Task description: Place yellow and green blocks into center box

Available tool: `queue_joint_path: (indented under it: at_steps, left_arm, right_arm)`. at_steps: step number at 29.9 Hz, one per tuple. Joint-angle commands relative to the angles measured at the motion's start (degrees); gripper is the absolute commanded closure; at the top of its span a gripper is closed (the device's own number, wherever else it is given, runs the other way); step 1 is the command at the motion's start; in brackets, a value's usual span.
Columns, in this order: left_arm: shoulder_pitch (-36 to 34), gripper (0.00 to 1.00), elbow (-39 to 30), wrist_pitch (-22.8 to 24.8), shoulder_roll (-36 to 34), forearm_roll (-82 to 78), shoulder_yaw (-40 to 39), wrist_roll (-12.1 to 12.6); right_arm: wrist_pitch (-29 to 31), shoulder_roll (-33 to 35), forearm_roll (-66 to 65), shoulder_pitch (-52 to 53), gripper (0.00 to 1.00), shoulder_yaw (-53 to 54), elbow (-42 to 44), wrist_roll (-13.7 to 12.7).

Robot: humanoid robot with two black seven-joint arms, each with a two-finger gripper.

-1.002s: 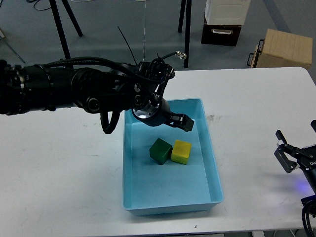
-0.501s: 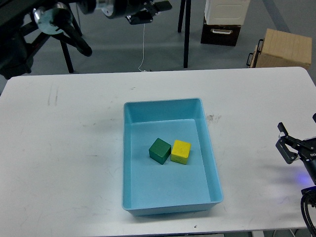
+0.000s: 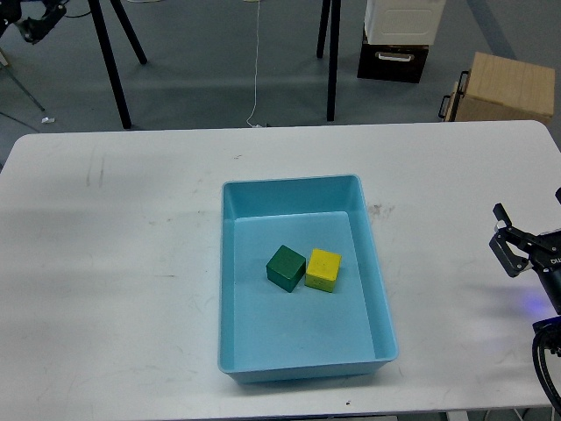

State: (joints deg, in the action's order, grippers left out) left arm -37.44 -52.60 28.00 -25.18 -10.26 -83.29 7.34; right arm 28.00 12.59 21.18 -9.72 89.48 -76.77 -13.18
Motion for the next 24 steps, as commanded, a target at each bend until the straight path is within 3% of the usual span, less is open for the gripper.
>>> queue_joint_path:
  at_steps: [1,11,14,24]
  left_arm:
    - [11.82,0.0,-7.32,0.0,4.08,0.59,-7.84,0.13]
    - [45.04,0.0,-33.68,0.0,23.41,2.08,-12.34,0.13]
    - [53.41,0.0,-38.18,0.0,25.18,4.97,-11.99,0.05]
    - [59.06,0.0,-38.63,0.0,25.18,9.64,-11.54,-0.04]
  right_arm:
    - [0.0,-0.2,0.0,-0.21,0.01,0.0,-0.05,0.08]
    - [0.0,-0.64,0.0,-3.1,0.01,0.0,-1.71,-0.01]
    - [0.0,-0.82,0.09,-5.56,0.01,0.43,-2.94,0.0]
    - [0.0,-2.66,0.0,-7.33,0.01,0.26,-3.65,-0.01]
